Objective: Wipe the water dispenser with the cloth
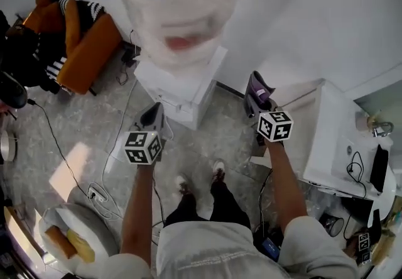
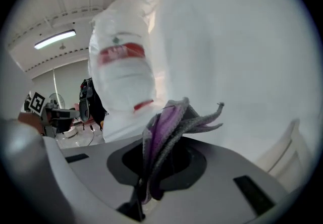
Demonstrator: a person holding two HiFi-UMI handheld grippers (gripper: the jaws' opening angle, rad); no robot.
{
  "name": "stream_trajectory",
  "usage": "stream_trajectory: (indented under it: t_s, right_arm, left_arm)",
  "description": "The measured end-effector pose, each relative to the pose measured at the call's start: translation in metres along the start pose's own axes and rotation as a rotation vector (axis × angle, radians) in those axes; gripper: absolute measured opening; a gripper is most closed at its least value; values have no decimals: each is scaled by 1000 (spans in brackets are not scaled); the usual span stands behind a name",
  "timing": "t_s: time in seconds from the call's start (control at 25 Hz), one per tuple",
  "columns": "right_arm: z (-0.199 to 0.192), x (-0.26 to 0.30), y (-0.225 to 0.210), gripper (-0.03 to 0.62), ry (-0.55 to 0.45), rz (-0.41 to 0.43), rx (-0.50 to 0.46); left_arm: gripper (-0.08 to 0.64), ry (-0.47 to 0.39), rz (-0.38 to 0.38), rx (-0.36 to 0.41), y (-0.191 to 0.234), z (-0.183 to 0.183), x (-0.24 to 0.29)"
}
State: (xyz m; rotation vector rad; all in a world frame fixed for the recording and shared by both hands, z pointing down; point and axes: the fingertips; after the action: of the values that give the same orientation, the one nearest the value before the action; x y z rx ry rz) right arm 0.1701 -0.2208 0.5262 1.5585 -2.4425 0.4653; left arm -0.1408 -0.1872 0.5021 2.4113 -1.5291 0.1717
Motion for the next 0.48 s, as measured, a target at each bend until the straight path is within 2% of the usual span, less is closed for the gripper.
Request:
stream_trajectory:
  t_s: [0.12, 0.28, 0.48]
  right_arm:
    - [71, -29, 37, 60, -104, -5, -108]
    - [139, -70, 93, 60, -205, 15, -225]
    - [195, -117, 149, 60, -326, 25, -285]
  left_arm:
    - [16, -54, -23, 102, -1, 52, -14]
    - [16, -131, -60, 200, -11, 110, -46]
    - [17, -234, -127, 201, -23, 164, -86]
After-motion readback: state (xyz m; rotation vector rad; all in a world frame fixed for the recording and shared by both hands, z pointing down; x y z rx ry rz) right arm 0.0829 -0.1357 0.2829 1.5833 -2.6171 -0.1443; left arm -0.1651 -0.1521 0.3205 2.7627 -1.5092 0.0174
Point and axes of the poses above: the fingertips, and each gripper's own axes: x forward along the fingers, y to its left, z out of its top, and after that the axes turned 6 degrees about -y, right-handed
